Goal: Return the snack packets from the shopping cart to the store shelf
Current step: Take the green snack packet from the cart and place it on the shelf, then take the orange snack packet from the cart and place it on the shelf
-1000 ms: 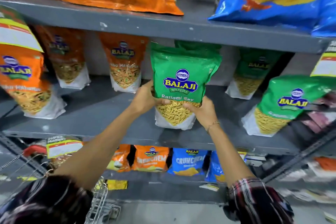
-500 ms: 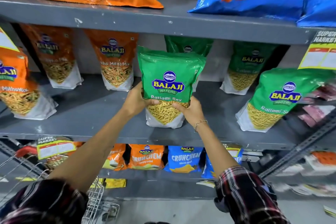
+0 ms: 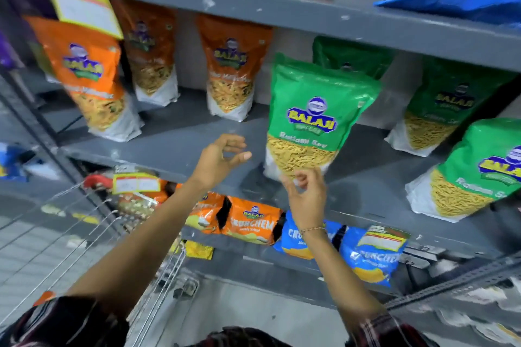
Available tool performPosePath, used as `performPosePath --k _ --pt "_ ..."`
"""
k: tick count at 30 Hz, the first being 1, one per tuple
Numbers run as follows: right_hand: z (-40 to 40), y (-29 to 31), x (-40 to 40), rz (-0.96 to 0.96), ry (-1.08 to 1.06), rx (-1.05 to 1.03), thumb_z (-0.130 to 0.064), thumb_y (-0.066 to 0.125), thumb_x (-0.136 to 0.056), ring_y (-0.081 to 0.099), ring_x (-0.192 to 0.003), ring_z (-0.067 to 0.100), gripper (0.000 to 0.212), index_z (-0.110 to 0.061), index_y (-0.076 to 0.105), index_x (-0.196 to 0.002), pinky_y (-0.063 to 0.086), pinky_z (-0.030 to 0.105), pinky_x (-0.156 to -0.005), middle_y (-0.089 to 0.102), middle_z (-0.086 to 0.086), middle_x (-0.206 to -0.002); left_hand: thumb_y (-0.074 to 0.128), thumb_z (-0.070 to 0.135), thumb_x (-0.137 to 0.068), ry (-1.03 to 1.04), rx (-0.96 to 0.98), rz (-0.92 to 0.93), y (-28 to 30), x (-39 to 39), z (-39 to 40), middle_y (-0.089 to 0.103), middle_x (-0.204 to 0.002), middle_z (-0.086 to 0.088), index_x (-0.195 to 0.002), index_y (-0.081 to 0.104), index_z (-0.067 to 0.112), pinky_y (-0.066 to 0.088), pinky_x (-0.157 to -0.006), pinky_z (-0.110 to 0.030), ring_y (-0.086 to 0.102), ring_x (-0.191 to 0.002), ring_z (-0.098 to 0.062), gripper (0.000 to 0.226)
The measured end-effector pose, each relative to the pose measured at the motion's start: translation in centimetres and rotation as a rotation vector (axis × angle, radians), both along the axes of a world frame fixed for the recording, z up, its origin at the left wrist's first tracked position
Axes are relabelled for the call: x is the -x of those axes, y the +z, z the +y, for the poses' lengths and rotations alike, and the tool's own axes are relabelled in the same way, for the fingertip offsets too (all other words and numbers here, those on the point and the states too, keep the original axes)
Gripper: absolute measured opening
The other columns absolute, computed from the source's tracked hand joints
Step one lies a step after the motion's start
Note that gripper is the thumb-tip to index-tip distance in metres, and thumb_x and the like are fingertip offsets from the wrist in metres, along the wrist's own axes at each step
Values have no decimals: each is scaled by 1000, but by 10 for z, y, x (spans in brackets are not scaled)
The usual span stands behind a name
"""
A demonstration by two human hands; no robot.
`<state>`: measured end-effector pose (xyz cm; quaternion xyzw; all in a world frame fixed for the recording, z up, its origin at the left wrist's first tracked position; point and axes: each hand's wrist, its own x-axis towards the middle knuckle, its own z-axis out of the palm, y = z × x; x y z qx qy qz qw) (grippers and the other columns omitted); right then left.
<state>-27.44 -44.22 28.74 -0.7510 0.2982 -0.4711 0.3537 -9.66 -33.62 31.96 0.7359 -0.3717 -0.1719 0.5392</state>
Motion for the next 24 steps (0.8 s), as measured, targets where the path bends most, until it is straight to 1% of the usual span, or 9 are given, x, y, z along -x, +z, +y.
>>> performPosePath --k 3,5,7,9,11,13,17,21,24 --pt "60 -13 -47 149 341 -81 -19 74 -76 52 -63 5 16 -10 61 -72 38 2 -61 59 -2 -68 67 25 -83 124 -72 31 -27 -10 74 64 -78 11 -86 63 19 44 -65 -2 59 -66 11 8" --pt "103 -23 -81 271 566 -120 -24 72 -77 55 -61 5 15 -11 63 -75 41 6 -60 66 3 -68 63 20 -87 200 -138 83 -47 -19 131 59 -66 4 -77 63 9 42 -59 -15 51 -53 5 15" --pt "145 -35 -112 386 760 -129 -21 71 -79 56 -63 6 12 -10 66 -79 43 11 -62 70 8 -72 60 17 -89 305 -185 161 -68 -28 193 55 -67 -6 -75 61 -2 38 -57 -21 44 -56 -5 24" --pt "186 -49 -142 539 925 -145 -16 69 -81 58 -68 9 10 -8 67 -85 42 8 -61 72 11 -79 59 17 -89 439 -225 284 -90 -35 257 58 -72 -8 -77 62 6 40 -58 -24 48 -61 -12 17" --pt "225 -65 -169 724 1074 -168 -9 65 -84 57 -74 10 13 0 65 -94 41 4 -63 70 16 -89 59 14 -89 549 -271 388 -114 -38 318 61 -74 -7 -76 60 17 41 -58 -24 53 -61 -10 14" --pt "263 -83 -195 887 1192 -191 -5 62 -86 54 -77 10 18 5 62 -101 44 14 -69 66 18 -93 58 9 -89 663 -350 460 -139 -39 376 57 -70 -5 -74 57 17 38 -57 -24 53 -54 0 17" --pt "331 -124 -239 1121 1295 -152 -10 61 -87 49 -78 8 5 -10 62 -82 41 25 -69 60 -4 -78 58 13 -89 810 -566 605 -191 -36 465 51 -71 -14 -74 54 9 36 -60 -30 48 -71 -19 17" --pt "378 -187 -266 1338 1234 -149 -11 63 -84 62 -86 22 11 -2 68 -89 49 33 -85 69 11 -91 56 16 -90 862 -767 763 -250 -33 509 56 -83 -29 -55 38 16 47 -74 -39 63 -92 -36 39" --pt "399 -233 -266 1523 1230 -105 -11 60 -85 62 -91 26 14 0 69 -88 47 28 -80 69 17 -93 53 19 -90 806 -786 917 -279 -27 513 54 -94 -17 -84 59 8 41 -80 -31 51 -90 -21 14"
